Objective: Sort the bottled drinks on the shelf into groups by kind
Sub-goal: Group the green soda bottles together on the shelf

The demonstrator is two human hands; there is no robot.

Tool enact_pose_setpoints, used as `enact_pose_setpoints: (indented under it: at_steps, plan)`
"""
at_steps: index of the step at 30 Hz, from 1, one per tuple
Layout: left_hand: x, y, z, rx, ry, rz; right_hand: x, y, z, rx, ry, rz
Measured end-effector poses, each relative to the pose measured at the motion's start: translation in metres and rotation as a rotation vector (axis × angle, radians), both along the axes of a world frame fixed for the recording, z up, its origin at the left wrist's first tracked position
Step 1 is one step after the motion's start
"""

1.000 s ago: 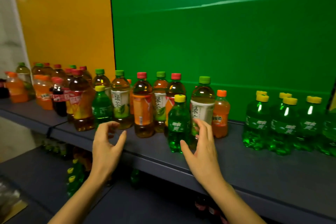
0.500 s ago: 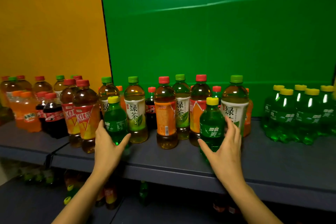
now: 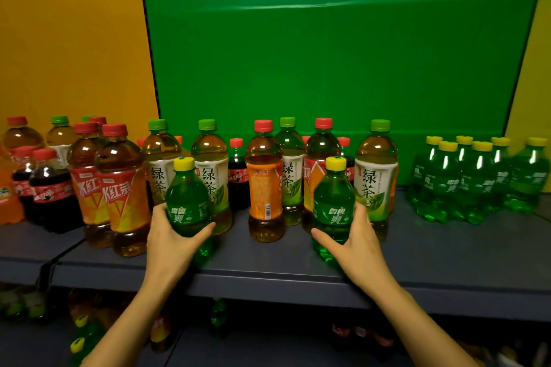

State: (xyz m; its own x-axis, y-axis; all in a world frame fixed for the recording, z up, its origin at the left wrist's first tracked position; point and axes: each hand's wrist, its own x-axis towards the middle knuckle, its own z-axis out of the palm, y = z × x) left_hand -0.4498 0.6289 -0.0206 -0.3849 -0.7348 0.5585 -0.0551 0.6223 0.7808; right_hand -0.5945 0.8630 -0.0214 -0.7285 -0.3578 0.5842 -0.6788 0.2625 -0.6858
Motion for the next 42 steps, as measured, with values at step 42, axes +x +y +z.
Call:
enact_pose_setpoints:
  at_steps: [42]
  plan:
    - [-0.321,0.426,0.021,0.163,-0.142,-0.838,-0.245,0.335,0.029,-0.197,-0.37,0.215]
